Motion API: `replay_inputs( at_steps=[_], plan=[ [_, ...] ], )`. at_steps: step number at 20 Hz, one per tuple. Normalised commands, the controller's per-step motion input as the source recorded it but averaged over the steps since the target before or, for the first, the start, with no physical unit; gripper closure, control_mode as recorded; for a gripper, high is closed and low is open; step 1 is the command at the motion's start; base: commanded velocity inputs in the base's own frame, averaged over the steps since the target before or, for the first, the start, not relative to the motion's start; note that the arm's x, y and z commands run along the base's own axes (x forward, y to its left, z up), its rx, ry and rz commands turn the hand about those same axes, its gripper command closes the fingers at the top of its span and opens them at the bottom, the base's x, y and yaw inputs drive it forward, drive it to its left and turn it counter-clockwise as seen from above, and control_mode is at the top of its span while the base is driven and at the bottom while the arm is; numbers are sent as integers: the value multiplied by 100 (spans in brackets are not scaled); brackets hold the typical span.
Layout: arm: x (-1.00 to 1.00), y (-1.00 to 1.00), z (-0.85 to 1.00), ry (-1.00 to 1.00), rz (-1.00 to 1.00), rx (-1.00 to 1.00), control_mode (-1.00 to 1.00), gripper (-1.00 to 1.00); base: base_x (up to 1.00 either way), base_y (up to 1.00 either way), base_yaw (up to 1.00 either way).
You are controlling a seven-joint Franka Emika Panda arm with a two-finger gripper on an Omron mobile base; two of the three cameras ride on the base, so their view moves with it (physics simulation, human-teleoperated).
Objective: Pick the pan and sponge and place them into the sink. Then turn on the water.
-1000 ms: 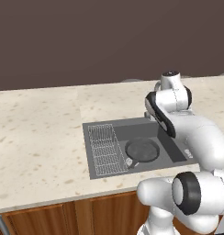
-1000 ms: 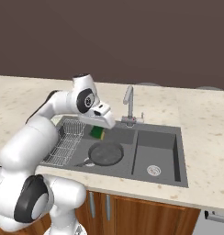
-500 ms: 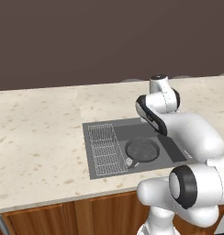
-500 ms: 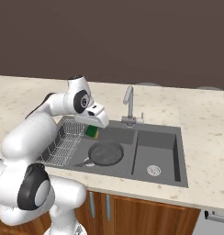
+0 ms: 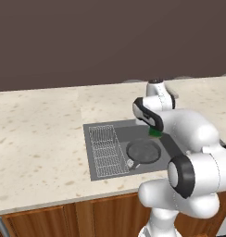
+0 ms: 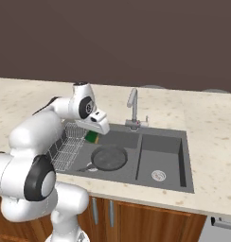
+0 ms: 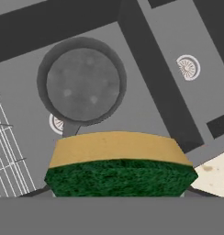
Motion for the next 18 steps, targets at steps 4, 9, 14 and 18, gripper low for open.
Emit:
replay_inputs(
  at_steps=[4, 9, 14, 18],
  plan=[
    [16, 12, -30, -1, 0, 5, -100, 100, 0, 0, 0],
    [14, 16, -24, -3, 0, -2, -100, 100, 0, 0, 0],
    [18, 14, -22, 0, 0, -2, -100, 100, 0, 0, 0],
    [14, 2, -12, 5, 0, 0, -100, 100, 0, 0, 0]
  ],
)
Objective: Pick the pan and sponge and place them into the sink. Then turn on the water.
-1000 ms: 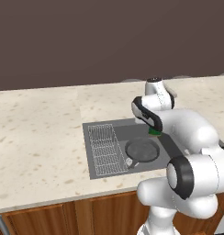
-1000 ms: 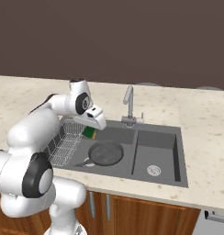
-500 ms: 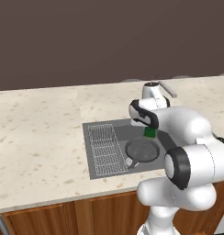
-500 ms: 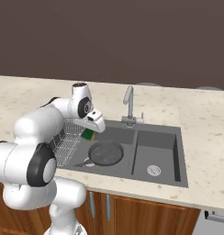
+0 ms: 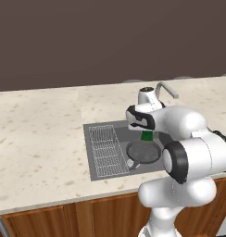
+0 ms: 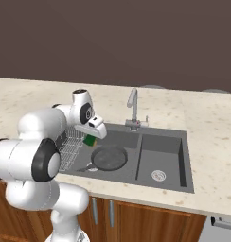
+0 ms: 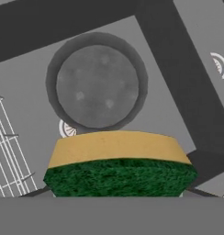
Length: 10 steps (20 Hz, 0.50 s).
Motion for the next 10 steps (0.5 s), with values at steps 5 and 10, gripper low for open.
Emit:
replay_inputs(
  at_steps=[5, 10],
  plan=[
    [10, -1, -14, 4, 1, 0, -100, 100, 0, 0, 0],
    [8, 0, -16, 6, 1, 0, -100, 100, 0, 0, 0]
  ],
)
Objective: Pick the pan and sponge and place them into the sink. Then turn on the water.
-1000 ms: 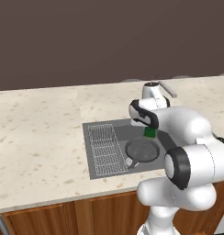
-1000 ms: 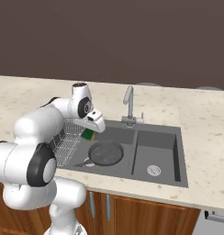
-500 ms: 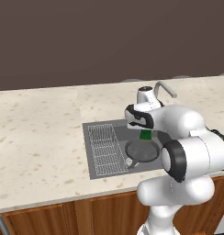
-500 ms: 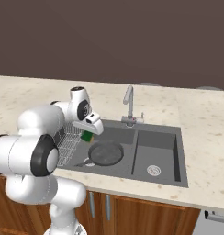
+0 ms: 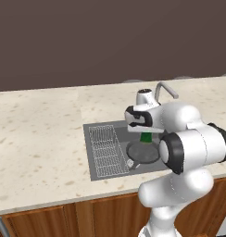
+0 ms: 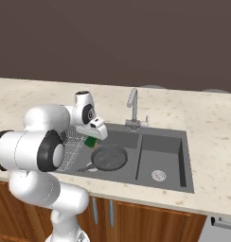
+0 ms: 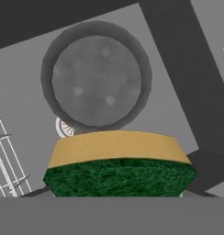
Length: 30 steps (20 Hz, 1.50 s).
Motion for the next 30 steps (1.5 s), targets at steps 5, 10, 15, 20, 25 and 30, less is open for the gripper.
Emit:
replay_inputs(
  at_steps=[5, 10, 15, 20, 25, 30],
  plan=[
    [7, 0, -17, 5, 0, 0, -100, 100, 0, 0, 0],
    [6, -2, -21, 4, 0, 0, -100, 100, 0, 0, 0],
    [10, -1, -18, 1, 0, 0, -100, 100, 0, 0, 0],
    [16, 0, -20, 0, 0, 0, -100, 100, 0, 0, 0],
    [19, 0, -25, 0, 0, 0, -100, 100, 0, 0, 0],
    [19, 0, -23, 0, 0, 0, -100, 100, 0, 0, 0]
  ],
)
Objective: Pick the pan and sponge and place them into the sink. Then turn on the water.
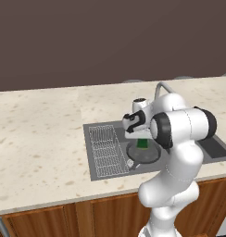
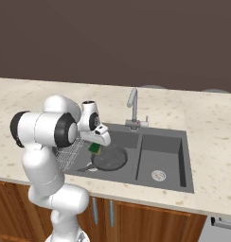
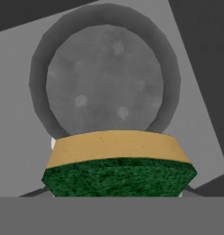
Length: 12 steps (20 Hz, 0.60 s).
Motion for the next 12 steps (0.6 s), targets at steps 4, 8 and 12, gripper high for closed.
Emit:
replay_inputs(
  at_steps=[4, 8, 12],
  plan=[
    [19, 0, -21, 0, 0, 0, -100, 100, 0, 0, 0],
    [17, 0, -19, 0, 0, 0, -100, 100, 0, 0, 0],
    [15, 0, -22, 0, 0, 0, -100, 100, 0, 0, 0]
  ],
)
